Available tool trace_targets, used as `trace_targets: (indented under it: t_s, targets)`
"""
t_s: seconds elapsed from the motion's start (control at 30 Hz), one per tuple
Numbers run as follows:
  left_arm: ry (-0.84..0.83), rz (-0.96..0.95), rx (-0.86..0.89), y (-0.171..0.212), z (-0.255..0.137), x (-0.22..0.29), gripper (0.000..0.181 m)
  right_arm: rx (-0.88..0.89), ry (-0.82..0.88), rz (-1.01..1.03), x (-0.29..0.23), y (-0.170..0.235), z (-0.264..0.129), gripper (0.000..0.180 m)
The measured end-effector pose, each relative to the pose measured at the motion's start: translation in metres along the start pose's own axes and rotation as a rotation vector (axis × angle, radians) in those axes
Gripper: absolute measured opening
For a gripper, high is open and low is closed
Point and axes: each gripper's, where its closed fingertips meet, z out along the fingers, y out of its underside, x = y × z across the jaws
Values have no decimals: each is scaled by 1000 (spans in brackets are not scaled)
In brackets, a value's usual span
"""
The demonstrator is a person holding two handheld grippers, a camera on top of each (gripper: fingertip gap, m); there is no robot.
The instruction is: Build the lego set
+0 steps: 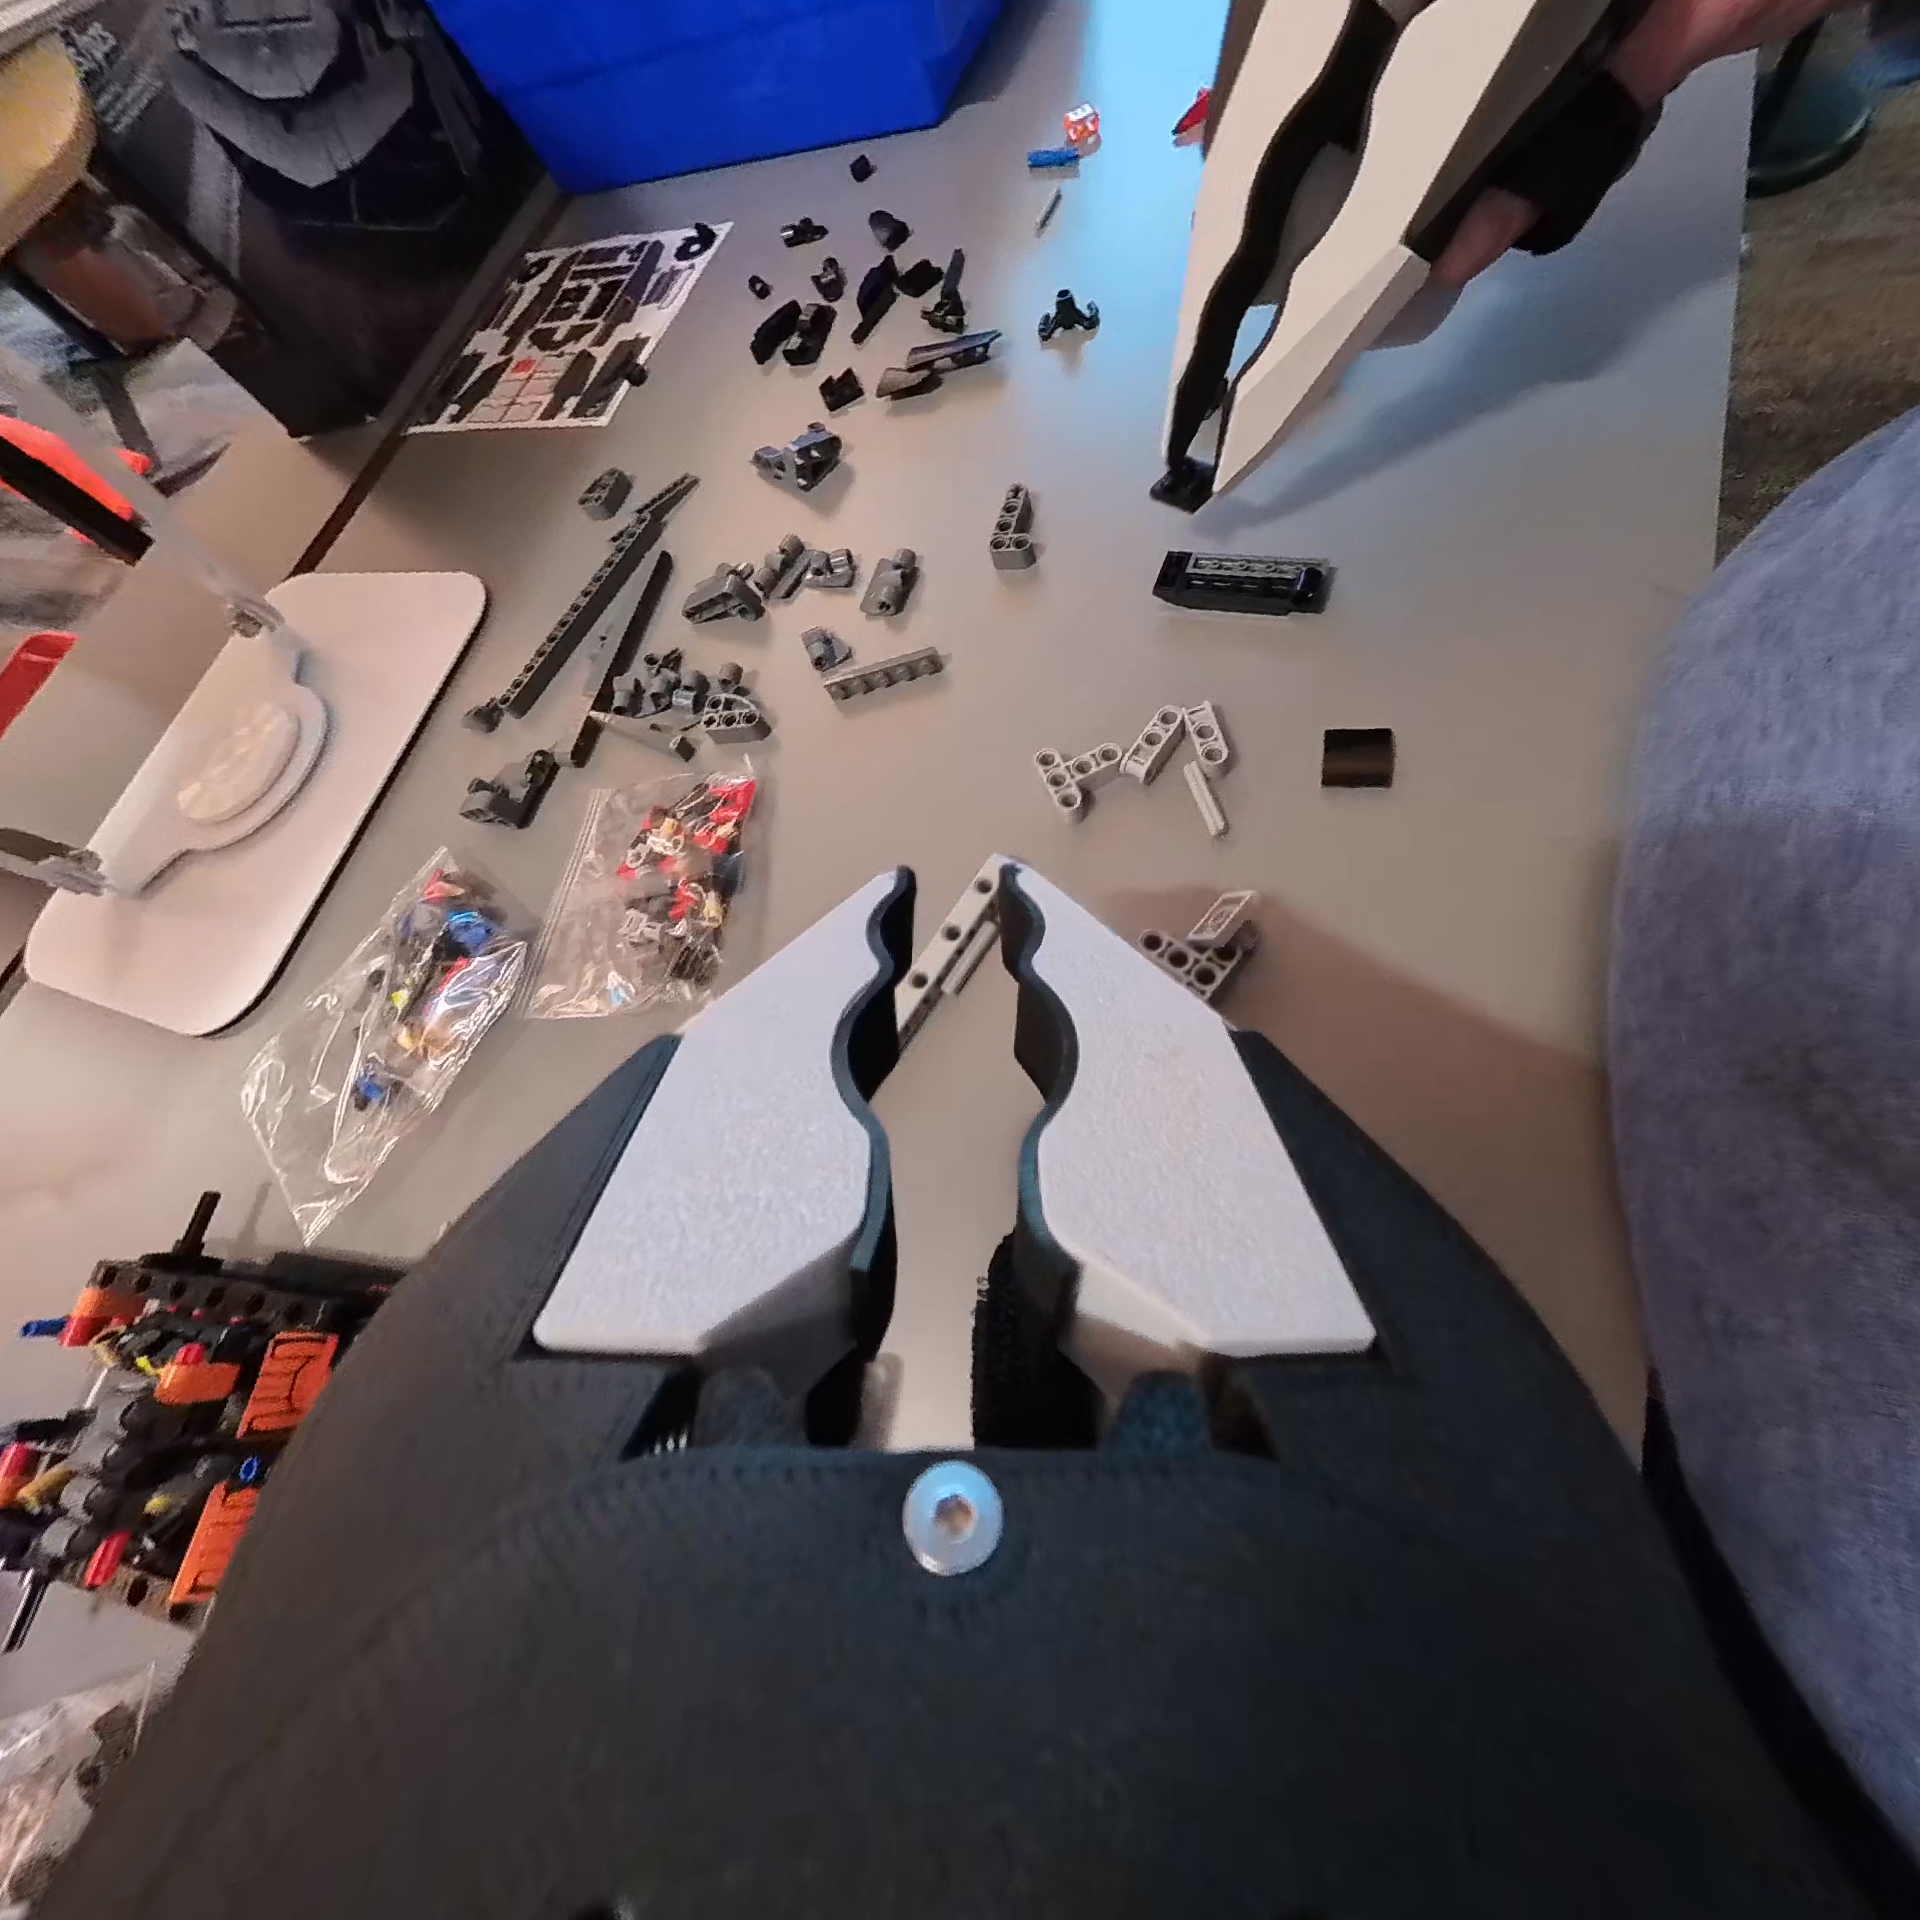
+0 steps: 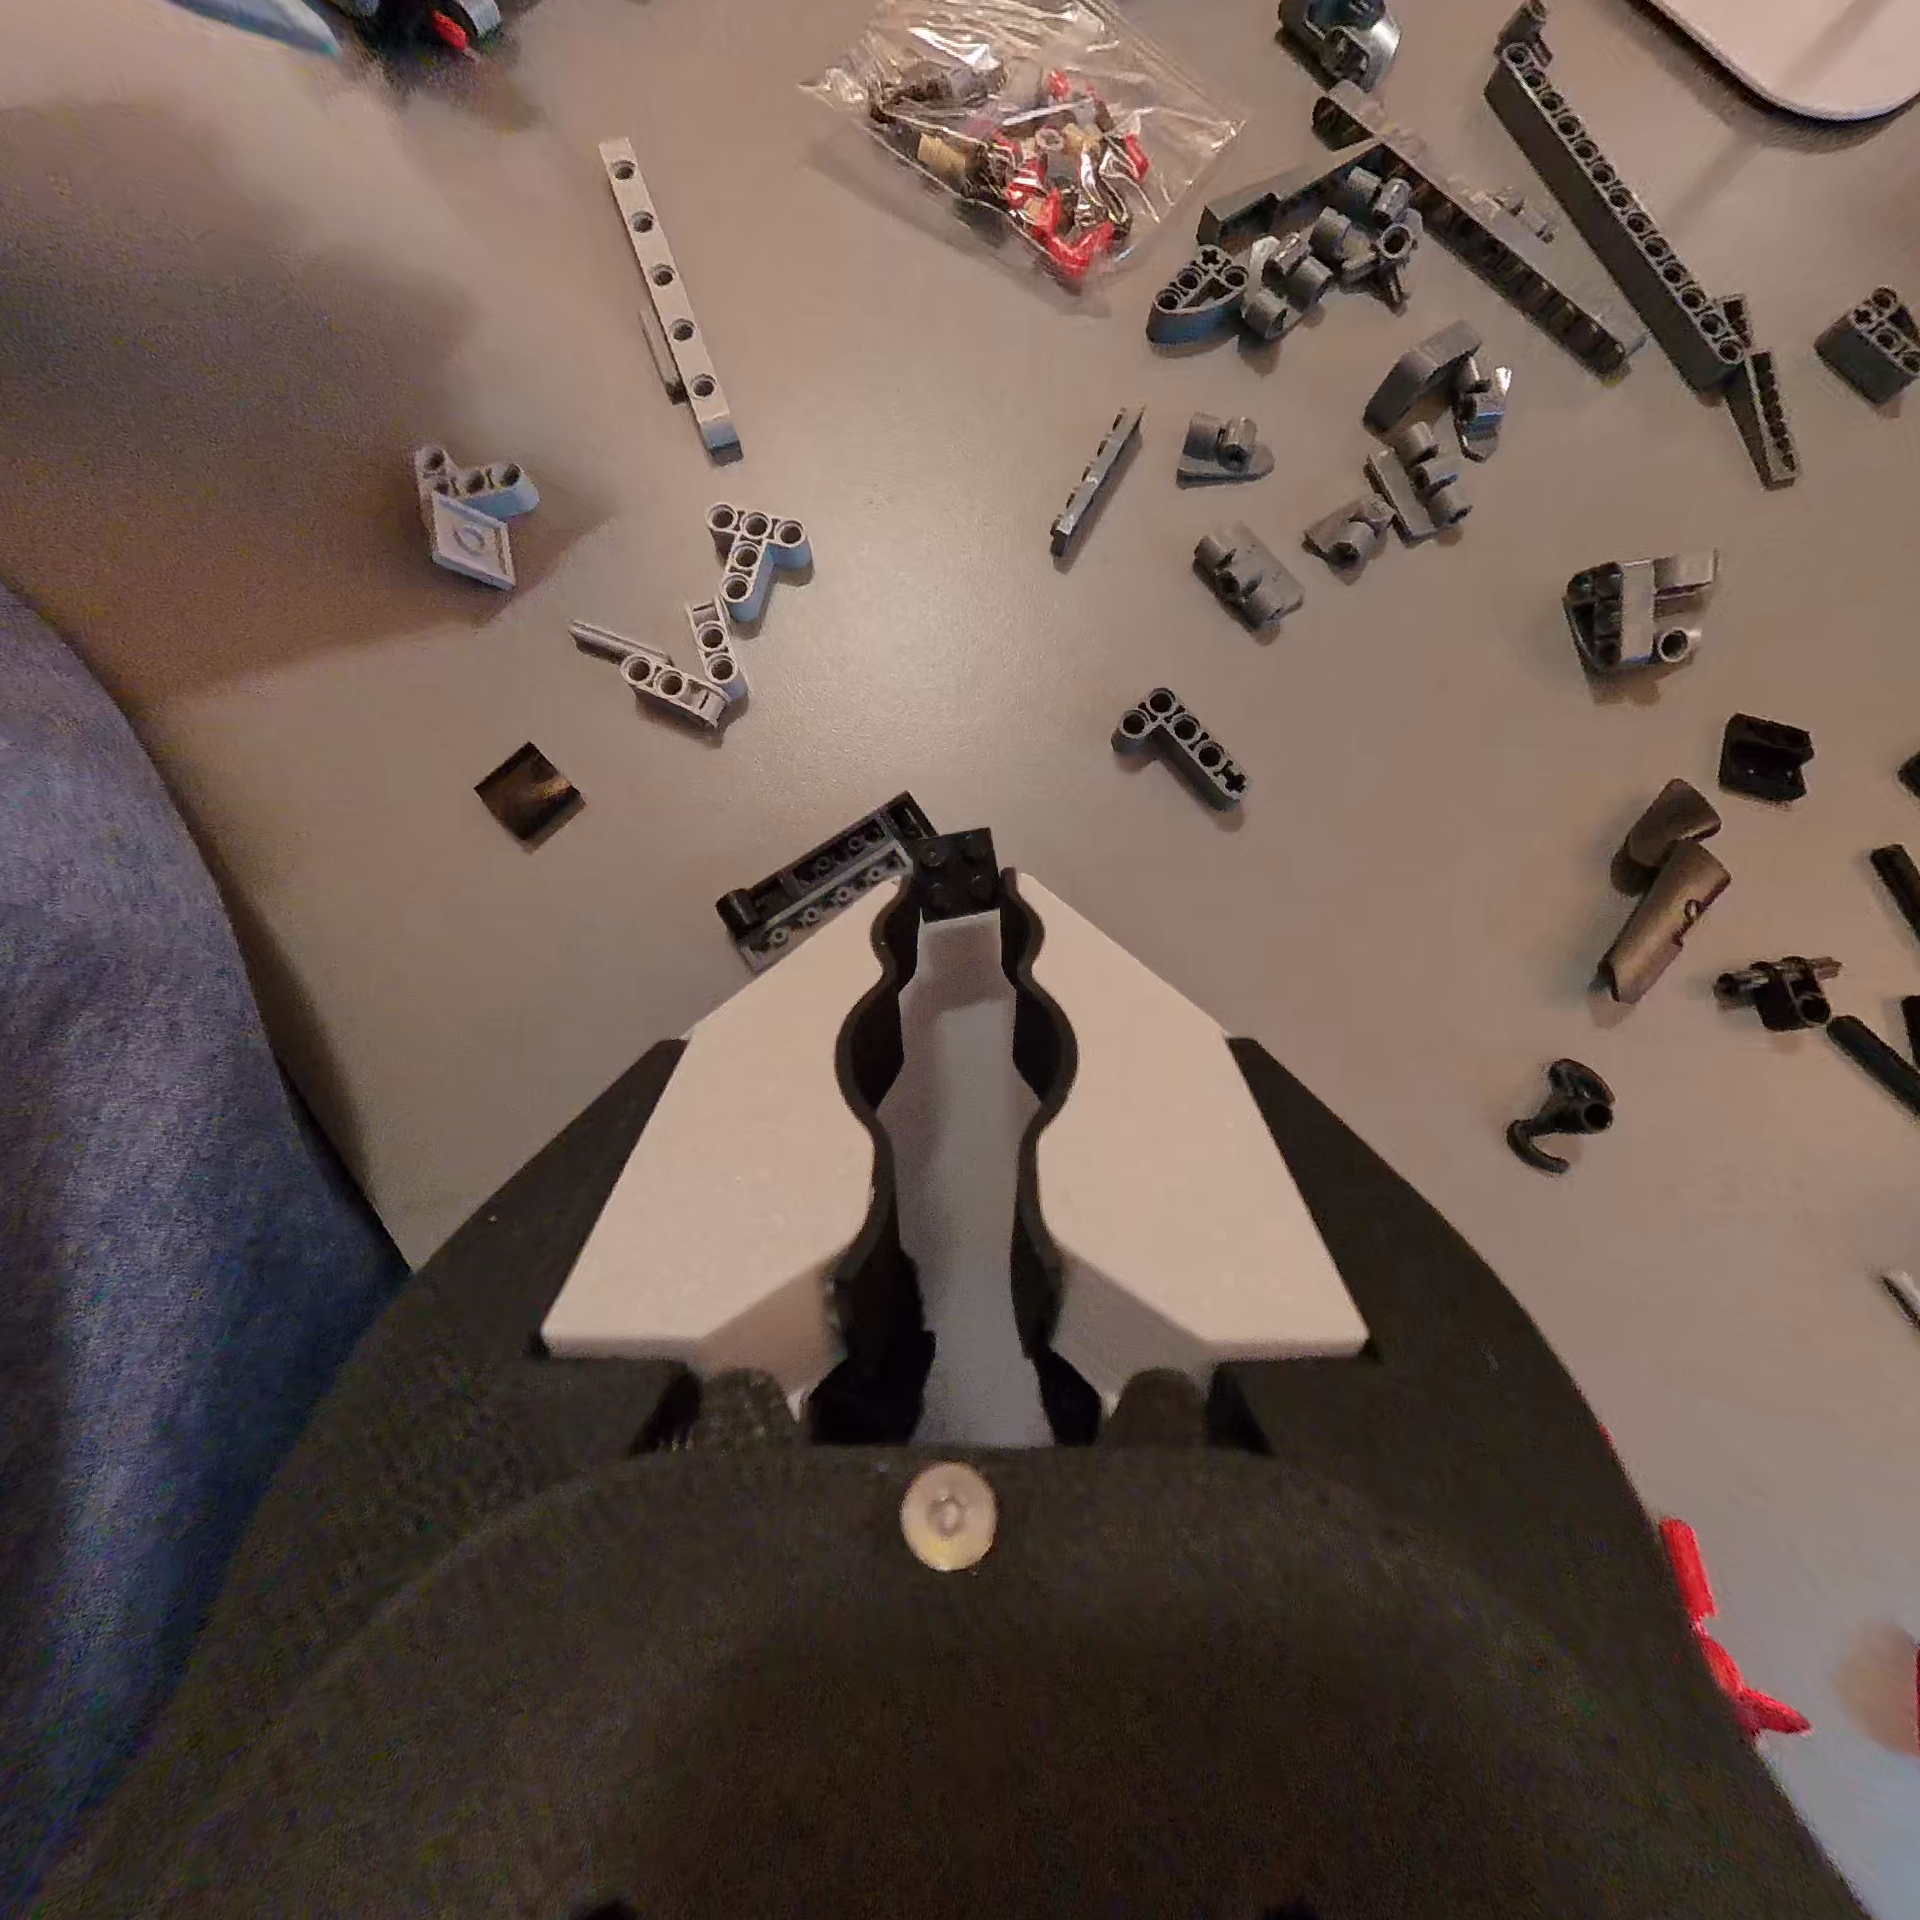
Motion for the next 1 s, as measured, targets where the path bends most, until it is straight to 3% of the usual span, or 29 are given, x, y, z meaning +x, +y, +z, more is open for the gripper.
trace_targets:
  t_s: [1.0]
  targets:
    - [-8,-51,0,14,-16,4,15,-54,68,52,12,16,6,18]
